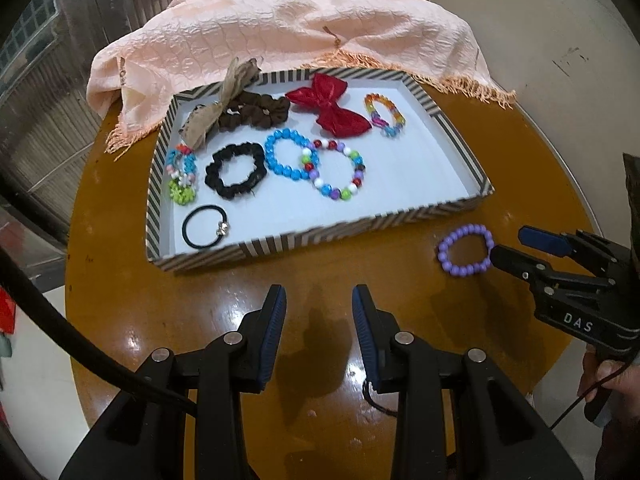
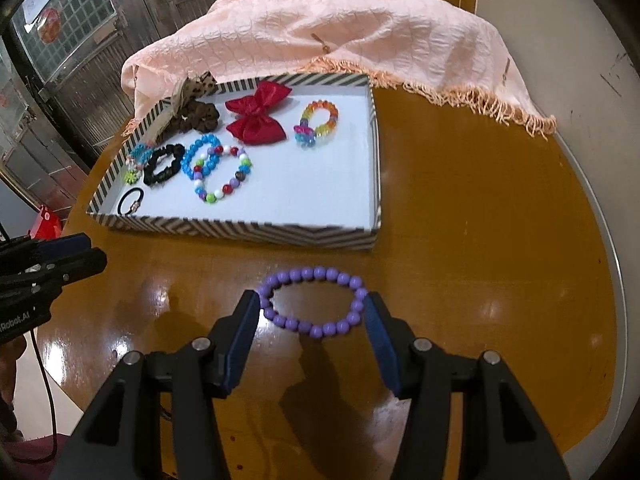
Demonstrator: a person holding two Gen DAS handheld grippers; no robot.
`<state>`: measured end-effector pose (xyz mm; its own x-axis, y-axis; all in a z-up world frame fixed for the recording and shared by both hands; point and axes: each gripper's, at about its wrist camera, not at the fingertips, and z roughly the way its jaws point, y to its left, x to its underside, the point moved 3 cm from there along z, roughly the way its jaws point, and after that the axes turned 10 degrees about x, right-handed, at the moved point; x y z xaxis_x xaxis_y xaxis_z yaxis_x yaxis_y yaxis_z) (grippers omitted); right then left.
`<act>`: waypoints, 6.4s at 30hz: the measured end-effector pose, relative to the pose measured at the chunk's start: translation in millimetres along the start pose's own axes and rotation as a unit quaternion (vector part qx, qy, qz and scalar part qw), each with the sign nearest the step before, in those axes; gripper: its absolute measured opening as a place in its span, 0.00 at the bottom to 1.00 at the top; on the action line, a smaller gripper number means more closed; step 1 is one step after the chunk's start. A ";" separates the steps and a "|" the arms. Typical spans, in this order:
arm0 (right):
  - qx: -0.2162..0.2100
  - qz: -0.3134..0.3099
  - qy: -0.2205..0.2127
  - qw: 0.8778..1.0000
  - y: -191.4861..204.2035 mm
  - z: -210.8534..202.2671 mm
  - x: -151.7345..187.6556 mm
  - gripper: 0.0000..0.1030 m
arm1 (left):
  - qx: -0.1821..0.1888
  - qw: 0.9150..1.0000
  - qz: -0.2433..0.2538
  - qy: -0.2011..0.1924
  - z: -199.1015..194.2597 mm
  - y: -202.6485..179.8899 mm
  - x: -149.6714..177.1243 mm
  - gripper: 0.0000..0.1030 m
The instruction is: Organize jewelry
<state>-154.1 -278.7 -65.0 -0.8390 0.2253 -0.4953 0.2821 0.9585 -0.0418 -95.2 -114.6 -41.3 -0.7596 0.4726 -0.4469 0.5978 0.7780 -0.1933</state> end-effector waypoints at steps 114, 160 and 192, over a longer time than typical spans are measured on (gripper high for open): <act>-0.055 -0.091 -0.047 0.993 48.9 8.4 -101.6 0.09 | 0.035 0.997 -0.062 -0.016 21.8 50.7 -62.9 0.01; -0.009 -0.032 -0.039 0.999 15.2 38.8 -102.6 0.58 | -0.024 0.993 -0.111 -0.012 34.3 64.4 -68.4 0.33; -0.009 0.010 -0.145 0.989 58.3 -44.6 -93.3 0.81 | -0.092 0.983 -0.065 -0.143 -65.0 54.1 -64.0 0.33</act>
<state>-80.2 -236.1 17.5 -0.6647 0.1866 -0.7234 0.2867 0.9579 -0.0164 -30.9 -75.9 33.5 -0.7073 0.2495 -0.6614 0.4244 0.8981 -0.1151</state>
